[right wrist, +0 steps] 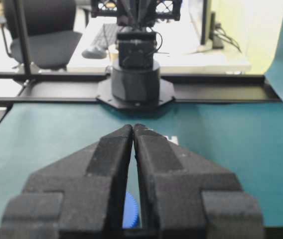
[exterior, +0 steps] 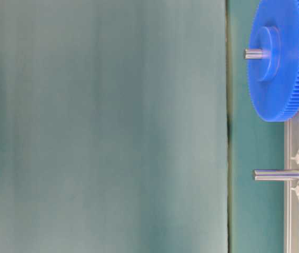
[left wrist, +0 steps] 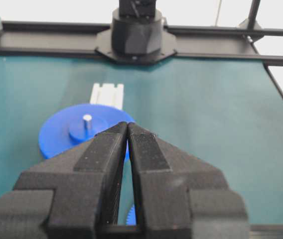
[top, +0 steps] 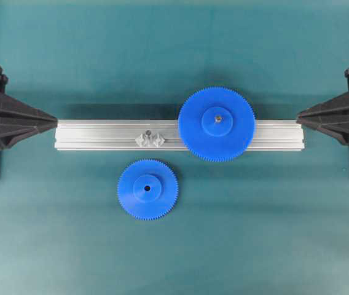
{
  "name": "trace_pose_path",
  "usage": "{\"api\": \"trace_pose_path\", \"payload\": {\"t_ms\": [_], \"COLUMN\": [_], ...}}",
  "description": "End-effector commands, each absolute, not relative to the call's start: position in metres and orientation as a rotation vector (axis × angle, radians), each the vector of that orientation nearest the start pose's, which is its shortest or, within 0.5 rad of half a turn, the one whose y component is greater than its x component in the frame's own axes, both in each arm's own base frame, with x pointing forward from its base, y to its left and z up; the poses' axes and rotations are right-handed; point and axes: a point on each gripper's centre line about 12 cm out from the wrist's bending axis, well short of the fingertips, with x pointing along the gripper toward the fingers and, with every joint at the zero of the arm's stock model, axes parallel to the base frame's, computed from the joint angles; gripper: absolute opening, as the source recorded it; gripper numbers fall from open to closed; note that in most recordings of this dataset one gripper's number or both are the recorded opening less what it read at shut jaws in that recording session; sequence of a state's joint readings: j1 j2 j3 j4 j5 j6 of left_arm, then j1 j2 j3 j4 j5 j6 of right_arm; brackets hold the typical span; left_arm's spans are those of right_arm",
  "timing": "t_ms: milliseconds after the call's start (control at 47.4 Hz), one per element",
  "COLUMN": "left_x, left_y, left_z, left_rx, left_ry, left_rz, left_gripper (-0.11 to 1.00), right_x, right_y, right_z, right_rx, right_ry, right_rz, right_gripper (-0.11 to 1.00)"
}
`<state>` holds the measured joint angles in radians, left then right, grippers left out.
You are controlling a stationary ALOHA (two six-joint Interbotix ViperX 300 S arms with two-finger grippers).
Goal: Insert the small gear onto the shaft.
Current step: 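Move the left gripper over the small blue gear on the table, then lower the left gripper and grasp the small blue gear's hub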
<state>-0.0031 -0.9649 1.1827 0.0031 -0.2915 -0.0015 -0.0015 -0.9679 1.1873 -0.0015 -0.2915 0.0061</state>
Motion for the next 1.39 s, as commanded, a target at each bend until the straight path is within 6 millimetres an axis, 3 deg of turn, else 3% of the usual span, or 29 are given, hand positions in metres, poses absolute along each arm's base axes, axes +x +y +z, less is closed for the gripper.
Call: {"api": "trace_pose_path", "payload": {"t_ms": [0, 84, 190, 506, 927, 1054, 1307, 1370], "left_x": [0.211, 0.22, 0.23, 0.268, 0.32, 0.331, 0.349, 0.352], "left_y": [-0.012, -0.014, -0.017, -0.037, -0.057, -0.059, -0.063, -0.064], "left_z": [0.303, 0.301, 0.296, 0.267, 0.237, 0.224, 0.208, 0.201], "left_rx": [-0.056, -0.12, -0.171, -0.146, -0.136, -0.129, -0.099, -0.09], "left_ry": [-0.077, -0.039, 0.009, 0.308, 0.491, 0.564, 0.676, 0.721], "left_rz": [-0.06, -0.068, -0.073, -0.111, -0.129, -0.12, -0.115, -0.112], "left_gripper": [0.1, 0.12, 0.02, 0.01, 0.07, 0.22, 0.85, 0.9], "right_x": [0.201, 0.206, 0.211, 0.214, 0.218, 0.219, 0.224, 0.224], "right_y": [-0.002, -0.003, -0.002, -0.002, -0.01, -0.011, -0.013, -0.014], "right_z": [0.295, 0.284, 0.281, 0.266, 0.248, 0.245, 0.247, 0.247], "right_rx": [0.013, 0.059, 0.083, 0.091, 0.088, 0.089, 0.092, 0.094], "right_ry": [-0.075, 0.053, 0.171, 0.346, 0.503, 0.535, 0.55, 0.549], "right_rz": [-0.01, -0.017, -0.017, -0.02, -0.061, -0.062, -0.07, -0.077], "right_gripper": [0.16, 0.23, 0.16, 0.15, 0.15, 0.15, 0.15, 0.15]}}
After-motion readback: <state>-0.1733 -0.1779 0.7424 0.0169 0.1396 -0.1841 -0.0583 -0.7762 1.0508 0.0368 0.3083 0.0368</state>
